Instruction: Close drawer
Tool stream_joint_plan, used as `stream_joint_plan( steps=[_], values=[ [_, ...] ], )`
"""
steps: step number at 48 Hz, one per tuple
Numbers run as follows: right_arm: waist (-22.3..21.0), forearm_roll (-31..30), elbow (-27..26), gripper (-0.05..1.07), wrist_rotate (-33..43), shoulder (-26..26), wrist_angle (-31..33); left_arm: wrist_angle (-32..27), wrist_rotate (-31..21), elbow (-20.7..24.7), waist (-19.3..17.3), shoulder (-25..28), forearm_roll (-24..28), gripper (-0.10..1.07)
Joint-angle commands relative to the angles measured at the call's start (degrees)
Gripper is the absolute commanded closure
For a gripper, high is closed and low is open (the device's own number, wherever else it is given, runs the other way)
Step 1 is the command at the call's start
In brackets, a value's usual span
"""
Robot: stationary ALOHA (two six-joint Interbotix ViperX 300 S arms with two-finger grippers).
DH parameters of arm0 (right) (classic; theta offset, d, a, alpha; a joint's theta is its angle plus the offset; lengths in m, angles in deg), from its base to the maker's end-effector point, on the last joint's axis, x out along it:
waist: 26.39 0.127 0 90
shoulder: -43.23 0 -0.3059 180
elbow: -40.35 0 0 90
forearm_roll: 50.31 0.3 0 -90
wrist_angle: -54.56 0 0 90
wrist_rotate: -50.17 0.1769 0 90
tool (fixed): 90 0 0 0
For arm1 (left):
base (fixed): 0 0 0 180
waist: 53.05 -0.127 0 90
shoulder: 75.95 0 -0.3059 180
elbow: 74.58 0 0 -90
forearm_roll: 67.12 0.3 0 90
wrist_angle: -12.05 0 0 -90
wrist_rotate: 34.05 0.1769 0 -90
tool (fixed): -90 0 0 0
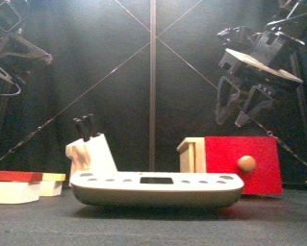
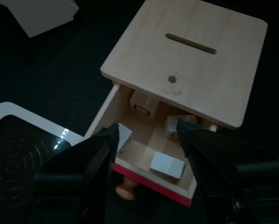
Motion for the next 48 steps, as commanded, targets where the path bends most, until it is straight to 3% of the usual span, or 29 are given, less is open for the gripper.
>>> stream_joint_plan(
  steps=[1,10,19,33,48],
  values=[
    [0.18,-0.26,-1.05,0.15,-0.18,1.76,0.26,0.62,0.09,1.32,0.09,0.26,-0.09,1.01],
    [3.52,0.00,-1.14,0.16,-0.18,4.75,1.23,4.48,0.09,4.57,0.09,2.02,-0.09,1.01],
    [5.10,0.62,-0.79,0.22,-0.26,5.36,1.58,8.26,0.00,9.58,-1.14,8.88,-1.76,1.00],
    [6.15,3.34,-0.70,0.46,-1.32,5.54,1.41,5.19,0.44,21.80,-8.26,21.80,-11.34,1.00],
    [7.29,5.36,-0.18,0.70,-1.32,5.36,0.79,3.78,0.26,32.70,-15.64,34.80,-11.60,1.00]
  ],
)
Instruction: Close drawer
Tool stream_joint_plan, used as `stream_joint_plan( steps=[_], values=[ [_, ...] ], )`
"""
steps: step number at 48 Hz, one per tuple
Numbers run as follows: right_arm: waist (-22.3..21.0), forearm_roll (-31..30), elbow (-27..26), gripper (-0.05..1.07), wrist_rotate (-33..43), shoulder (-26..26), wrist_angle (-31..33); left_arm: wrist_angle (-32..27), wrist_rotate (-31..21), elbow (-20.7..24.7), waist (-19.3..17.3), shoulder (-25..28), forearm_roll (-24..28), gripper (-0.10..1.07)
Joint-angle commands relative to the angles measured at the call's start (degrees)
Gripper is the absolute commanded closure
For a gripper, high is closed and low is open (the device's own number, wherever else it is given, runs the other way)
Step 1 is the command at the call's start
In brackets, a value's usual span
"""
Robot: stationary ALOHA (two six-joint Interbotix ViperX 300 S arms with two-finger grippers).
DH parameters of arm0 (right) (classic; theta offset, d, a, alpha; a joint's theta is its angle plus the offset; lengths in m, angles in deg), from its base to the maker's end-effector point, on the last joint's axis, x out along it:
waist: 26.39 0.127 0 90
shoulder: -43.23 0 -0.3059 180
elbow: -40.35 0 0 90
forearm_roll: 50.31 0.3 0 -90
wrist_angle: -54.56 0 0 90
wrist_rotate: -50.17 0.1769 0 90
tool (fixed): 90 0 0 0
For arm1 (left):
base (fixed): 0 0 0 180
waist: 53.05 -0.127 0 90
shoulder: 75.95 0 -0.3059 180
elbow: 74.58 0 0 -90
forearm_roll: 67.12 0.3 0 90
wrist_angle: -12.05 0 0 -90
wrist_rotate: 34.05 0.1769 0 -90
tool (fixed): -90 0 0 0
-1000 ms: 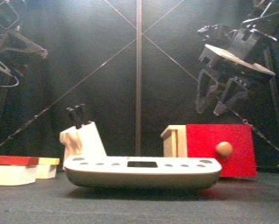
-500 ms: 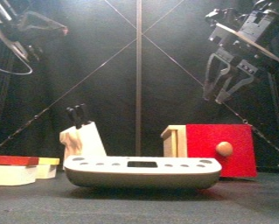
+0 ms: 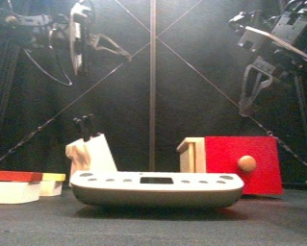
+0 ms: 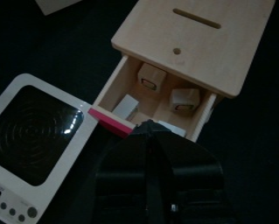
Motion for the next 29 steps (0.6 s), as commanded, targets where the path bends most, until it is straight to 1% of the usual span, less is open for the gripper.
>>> stream_joint_plan(
  steps=[1,11,17,29],
  values=[
    [0.09,0.18,-0.44,0.71,0.09,1.41,-0.35,0.18,0.00,5.27,-1.76,4.83,-0.18,1.00],
    [0.09,0.53,-0.44,0.79,0.09,0.53,-3.69,0.09,0.00,13.62,-4.04,16.61,-0.35,1.00],
    [0.18,1.58,-0.44,0.81,0.09,-0.18,-5.54,0.26,0.00,18.28,-4.66,23.20,-0.44,1.00],
    [0.18,3.69,0.00,0.81,0.00,-1.32,-6.77,-0.44,0.00,24.70,-5.62,31.73,-1.14,1.00]
  ],
)
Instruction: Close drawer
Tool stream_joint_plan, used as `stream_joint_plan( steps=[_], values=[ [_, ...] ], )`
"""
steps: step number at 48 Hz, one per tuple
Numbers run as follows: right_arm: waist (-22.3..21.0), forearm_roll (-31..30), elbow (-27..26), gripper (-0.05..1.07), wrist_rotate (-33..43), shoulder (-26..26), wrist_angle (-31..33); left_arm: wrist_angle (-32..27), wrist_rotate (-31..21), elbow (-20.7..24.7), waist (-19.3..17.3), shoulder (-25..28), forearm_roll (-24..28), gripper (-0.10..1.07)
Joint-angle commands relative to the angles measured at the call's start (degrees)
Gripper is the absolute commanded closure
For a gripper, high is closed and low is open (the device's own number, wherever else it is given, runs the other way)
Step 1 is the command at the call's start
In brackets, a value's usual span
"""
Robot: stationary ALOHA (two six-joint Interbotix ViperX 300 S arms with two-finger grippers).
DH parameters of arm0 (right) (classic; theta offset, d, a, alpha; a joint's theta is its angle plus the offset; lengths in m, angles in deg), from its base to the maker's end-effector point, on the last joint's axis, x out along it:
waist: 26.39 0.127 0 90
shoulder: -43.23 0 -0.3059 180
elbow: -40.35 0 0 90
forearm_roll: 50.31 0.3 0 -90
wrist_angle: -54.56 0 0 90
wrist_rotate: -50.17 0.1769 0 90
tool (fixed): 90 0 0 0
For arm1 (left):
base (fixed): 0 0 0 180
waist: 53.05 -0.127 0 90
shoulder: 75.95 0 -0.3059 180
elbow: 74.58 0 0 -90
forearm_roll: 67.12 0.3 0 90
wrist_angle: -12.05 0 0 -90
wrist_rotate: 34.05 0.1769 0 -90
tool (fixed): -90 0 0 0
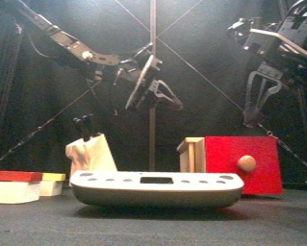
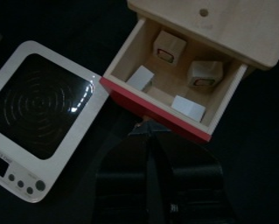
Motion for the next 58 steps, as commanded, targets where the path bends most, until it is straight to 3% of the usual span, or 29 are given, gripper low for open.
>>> stream_joint_plan(
  steps=[1,27,58],
  values=[
    [0.09,0.53,-0.18,0.81,0.00,0.44,-0.44,-0.09,-0.09,3.87,-0.62,2.20,-0.26,1.00],
    [-0.88,1.14,1.67,0.81,0.00,-0.97,-6.94,-4.39,0.00,8.35,-2.64,9.49,-3.87,1.00],
    [-8.70,0.53,3.69,0.81,0.53,-1.49,-8.70,-8.00,0.00,8.44,-2.81,10.55,-3.87,1.00]
  ],
)
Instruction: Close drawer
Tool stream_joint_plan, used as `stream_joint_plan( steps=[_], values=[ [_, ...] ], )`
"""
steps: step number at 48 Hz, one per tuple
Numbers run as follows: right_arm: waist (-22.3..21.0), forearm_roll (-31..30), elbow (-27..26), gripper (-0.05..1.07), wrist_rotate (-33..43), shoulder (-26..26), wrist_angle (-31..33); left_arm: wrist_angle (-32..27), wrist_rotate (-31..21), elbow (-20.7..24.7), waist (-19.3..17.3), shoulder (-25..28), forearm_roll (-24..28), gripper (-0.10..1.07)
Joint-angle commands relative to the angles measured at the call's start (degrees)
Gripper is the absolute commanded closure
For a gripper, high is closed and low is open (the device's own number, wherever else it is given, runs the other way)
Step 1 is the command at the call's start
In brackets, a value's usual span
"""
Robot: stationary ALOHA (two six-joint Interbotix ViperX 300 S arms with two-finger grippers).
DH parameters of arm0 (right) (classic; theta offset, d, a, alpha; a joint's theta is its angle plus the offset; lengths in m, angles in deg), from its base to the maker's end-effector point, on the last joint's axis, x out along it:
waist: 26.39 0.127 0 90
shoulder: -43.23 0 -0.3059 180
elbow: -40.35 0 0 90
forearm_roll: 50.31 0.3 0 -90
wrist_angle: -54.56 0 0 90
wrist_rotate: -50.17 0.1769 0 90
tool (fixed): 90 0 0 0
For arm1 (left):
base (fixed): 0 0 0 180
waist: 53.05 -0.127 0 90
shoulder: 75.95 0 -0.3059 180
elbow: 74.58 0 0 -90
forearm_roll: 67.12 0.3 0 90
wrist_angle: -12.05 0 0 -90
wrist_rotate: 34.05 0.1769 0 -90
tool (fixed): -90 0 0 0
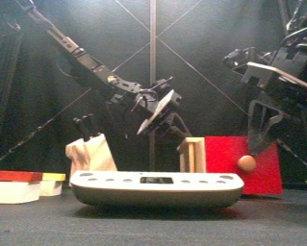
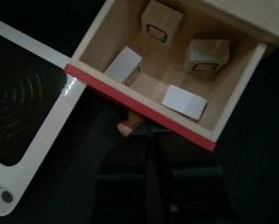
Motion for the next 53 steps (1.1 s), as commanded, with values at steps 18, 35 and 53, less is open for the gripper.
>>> stream_joint_plan(
  steps=[18,35,53],
  values=[
    [-4.83,-4.13,-0.44,0.81,0.88,-0.18,0.09,-1.49,0.09,0.79,-0.18,-0.35,-0.09,1.00],
    [-7.82,-6.33,-0.18,0.81,0.88,-0.44,0.09,-1.49,0.00,0.70,-0.18,-0.35,-0.09,1.00],
    [-11.34,-9.67,-0.53,0.81,0.88,-0.26,0.09,-1.49,0.00,0.79,-0.18,-0.26,-0.18,1.00]
  ],
)
